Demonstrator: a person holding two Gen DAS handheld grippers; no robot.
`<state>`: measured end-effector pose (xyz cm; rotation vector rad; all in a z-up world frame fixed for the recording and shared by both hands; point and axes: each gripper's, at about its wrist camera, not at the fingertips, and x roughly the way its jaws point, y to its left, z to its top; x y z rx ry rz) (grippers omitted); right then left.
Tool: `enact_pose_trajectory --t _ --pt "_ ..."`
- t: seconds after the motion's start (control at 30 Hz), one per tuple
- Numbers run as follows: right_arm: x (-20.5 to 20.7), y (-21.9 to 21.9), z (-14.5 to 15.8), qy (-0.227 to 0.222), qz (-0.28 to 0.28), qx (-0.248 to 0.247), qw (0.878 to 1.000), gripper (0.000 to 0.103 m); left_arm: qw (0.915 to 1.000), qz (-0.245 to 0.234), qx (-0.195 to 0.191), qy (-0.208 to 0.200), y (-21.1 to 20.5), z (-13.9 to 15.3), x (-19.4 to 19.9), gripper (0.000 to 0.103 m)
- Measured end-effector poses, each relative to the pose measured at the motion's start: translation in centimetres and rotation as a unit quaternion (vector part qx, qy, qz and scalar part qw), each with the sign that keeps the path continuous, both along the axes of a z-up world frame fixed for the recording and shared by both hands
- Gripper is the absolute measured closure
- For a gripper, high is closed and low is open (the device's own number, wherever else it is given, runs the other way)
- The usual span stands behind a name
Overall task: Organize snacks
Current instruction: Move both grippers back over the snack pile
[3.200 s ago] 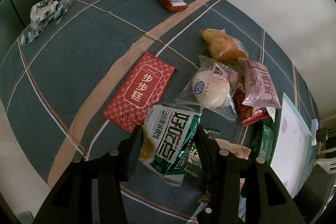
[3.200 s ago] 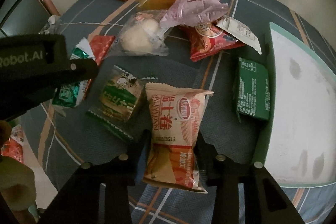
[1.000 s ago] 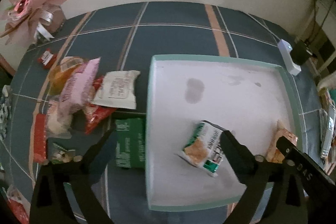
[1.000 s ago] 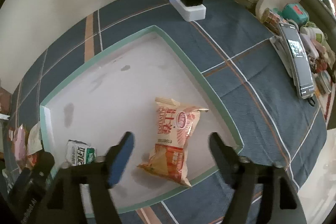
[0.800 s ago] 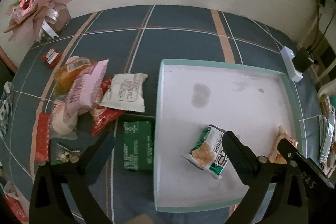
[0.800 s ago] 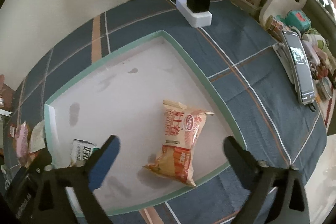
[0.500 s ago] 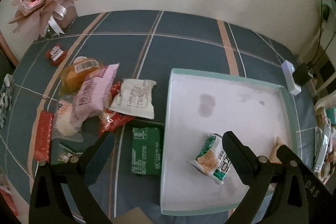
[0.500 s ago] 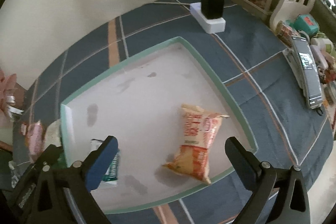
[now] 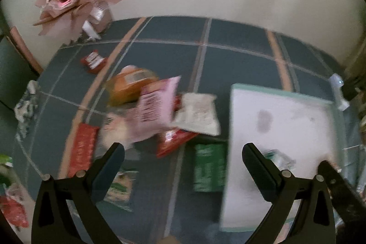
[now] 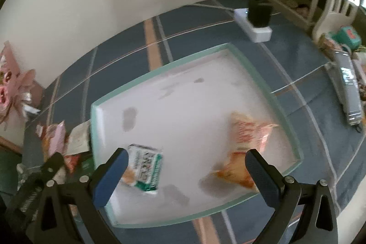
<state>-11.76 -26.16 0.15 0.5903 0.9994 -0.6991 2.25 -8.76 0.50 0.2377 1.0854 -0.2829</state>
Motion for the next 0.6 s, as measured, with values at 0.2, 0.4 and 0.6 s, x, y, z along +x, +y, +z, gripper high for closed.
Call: enact_pose_trajectory --t 0.2,0.4,0.6 --pt "2.6 3.3 -0.8 0.015 0.050 -0.001 0.999 0.000 0.9988 0.039 0.030 0.005 3.7 -0.8 1.7 0.001" --pt "5.5 8.2 -1.3 0.022 0.119 -0.009 0.993 0.000 0.9963 0.074 0.037 -0.020 7.6 0.2 3.1 0.001" --pt "7.7 12.3 -1.8 0.013 0.177 -0.010 0.984 0.000 0.9918 0.118 0.040 -0.031 12.2 0.6 4.4 0.001"
